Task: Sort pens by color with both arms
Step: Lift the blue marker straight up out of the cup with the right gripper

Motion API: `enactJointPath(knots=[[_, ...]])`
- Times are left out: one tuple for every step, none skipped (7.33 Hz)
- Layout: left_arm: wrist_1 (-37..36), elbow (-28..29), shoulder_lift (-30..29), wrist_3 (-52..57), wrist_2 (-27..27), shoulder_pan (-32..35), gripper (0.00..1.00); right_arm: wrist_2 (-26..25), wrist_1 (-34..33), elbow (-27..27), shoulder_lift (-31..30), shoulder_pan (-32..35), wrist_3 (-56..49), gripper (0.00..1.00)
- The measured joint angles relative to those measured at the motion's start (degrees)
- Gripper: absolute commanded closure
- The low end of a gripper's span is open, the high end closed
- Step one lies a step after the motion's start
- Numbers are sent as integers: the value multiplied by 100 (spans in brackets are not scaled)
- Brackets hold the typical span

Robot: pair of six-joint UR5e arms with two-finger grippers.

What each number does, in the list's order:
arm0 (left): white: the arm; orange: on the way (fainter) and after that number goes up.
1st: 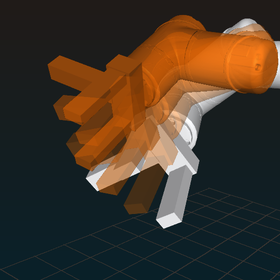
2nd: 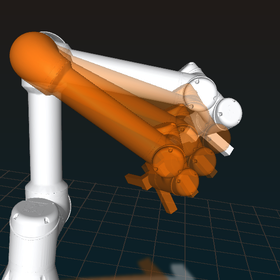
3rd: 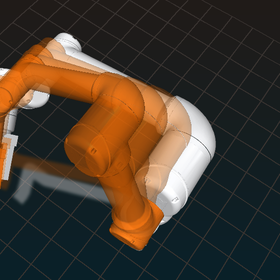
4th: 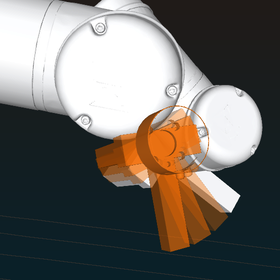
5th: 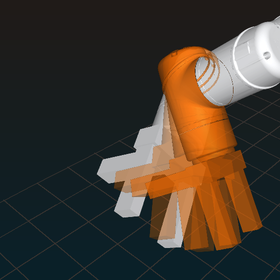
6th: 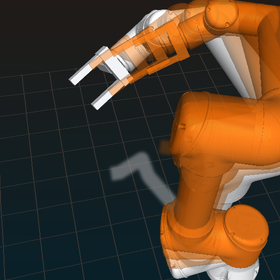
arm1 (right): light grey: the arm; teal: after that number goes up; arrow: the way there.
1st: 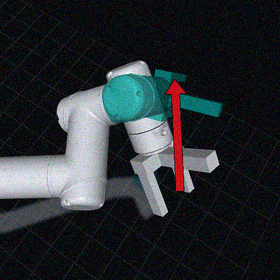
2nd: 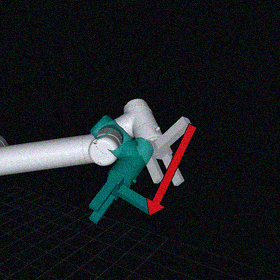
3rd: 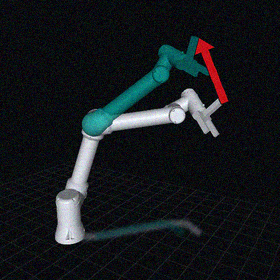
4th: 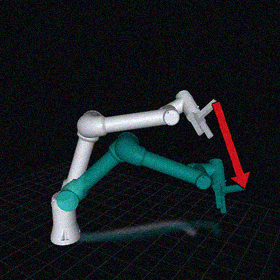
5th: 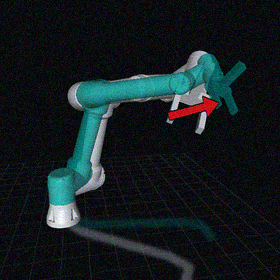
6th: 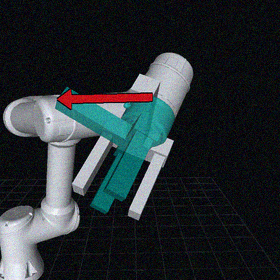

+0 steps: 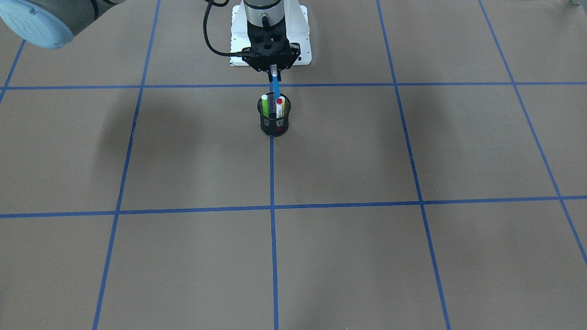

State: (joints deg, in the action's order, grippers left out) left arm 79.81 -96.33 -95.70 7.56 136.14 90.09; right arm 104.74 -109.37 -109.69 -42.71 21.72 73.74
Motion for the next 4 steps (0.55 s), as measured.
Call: enactJointPath(knots=[[0, 0, -1, 0, 0, 1, 0, 11, -251, -224, 7, 13, 0, 100], [0, 0, -1, 0, 0, 5, 0, 25, -449, -398, 14, 37, 0, 100], [-2, 0, -2, 0, 0, 6, 0, 39, -609, -536, 25, 71, 0, 100], [-6, 0, 0, 0, 0, 5, 0, 51, -795, -696, 47, 105, -2, 100]])
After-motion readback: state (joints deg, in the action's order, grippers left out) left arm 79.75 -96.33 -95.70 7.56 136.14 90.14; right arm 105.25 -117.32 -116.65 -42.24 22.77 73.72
